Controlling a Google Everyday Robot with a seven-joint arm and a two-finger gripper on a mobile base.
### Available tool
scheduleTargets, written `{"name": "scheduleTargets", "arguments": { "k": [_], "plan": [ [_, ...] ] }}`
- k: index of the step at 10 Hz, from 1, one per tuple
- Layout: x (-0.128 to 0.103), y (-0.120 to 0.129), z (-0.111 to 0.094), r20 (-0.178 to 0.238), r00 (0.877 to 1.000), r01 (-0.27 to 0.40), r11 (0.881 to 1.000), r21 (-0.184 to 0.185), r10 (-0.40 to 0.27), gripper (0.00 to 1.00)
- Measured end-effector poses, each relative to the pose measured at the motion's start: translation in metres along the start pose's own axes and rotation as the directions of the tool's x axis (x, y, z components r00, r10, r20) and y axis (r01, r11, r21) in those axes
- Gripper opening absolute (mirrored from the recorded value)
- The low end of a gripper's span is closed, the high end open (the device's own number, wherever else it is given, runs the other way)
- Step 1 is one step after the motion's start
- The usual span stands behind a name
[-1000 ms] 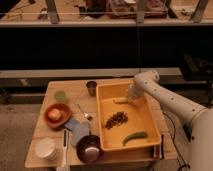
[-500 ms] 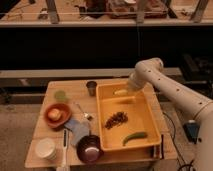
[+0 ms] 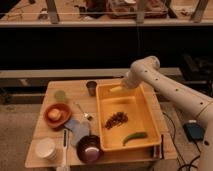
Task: Place banana in plastic cup
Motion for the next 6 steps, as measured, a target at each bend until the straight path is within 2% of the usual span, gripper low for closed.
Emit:
{"name": "scheduleTargets", "arguments": {
  "k": [2, 4, 6],
  "plan": [
    [-0.019, -0.02, -0.002, 0.01, 0.999, 0.051, 0.999, 0.011, -0.051, 0.01],
    [-0.041, -0.045, 0.005, 0.023, 0.992, 0.122, 0.993, 0.01, -0.122, 0.01],
    [-0.05, -0.059, 0.007, 0.022, 0.986, 0.165, 0.986, 0.008, -0.165, 0.01]
  ]
}}
